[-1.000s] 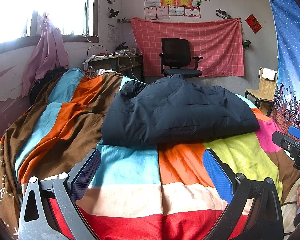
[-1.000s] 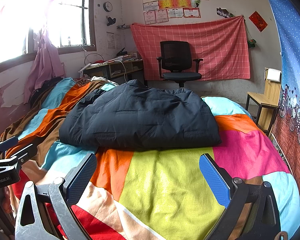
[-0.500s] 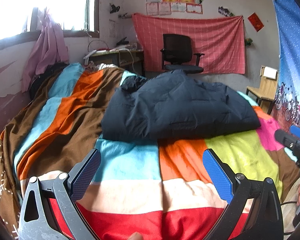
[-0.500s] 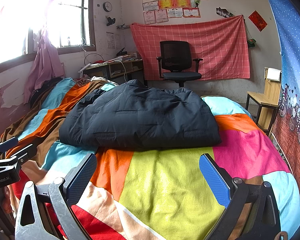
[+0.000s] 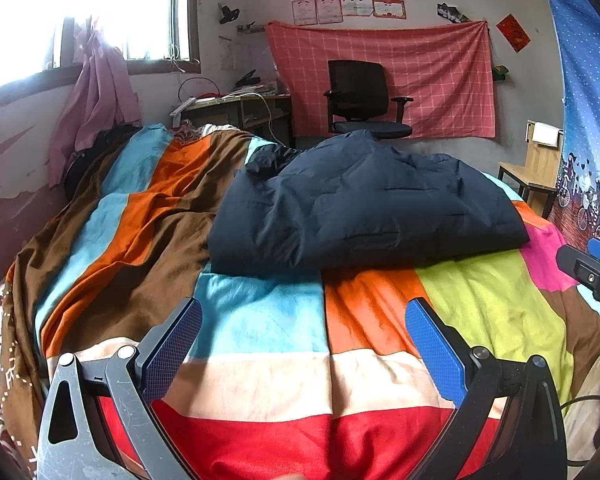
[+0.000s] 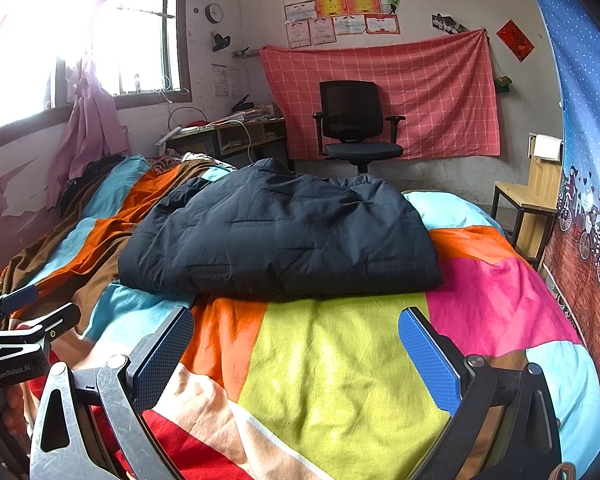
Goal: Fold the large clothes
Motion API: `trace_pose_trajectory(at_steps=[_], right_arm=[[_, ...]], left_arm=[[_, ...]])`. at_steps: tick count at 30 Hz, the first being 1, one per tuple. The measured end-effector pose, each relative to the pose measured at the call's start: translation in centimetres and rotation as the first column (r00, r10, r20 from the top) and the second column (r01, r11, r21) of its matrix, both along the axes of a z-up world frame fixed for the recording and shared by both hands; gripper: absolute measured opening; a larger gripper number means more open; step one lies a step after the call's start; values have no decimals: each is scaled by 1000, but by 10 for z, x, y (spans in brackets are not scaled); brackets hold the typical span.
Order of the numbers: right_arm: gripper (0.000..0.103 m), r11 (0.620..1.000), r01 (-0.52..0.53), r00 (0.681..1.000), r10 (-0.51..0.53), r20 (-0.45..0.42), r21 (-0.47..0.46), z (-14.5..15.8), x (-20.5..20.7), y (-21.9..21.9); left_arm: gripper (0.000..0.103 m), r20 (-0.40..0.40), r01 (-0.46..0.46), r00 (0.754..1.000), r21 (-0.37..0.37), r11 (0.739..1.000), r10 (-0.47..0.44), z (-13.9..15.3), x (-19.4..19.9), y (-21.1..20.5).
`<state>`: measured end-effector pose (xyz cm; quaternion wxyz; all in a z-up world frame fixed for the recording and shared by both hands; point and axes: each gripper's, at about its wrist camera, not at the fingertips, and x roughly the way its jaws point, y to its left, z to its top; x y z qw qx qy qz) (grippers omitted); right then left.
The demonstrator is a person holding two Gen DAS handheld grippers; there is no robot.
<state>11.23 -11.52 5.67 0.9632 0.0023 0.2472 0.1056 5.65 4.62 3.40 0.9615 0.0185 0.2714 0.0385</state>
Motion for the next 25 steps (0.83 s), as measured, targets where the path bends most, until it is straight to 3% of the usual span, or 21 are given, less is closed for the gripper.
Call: trace_pose_trajectory(at_steps=[25], right_arm=[[103, 1000, 2, 1000, -2, -2, 0, 0, 0, 2]], left_arm=[[100, 3, -3, 1000, 8, 1000, 3, -2, 0, -1]])
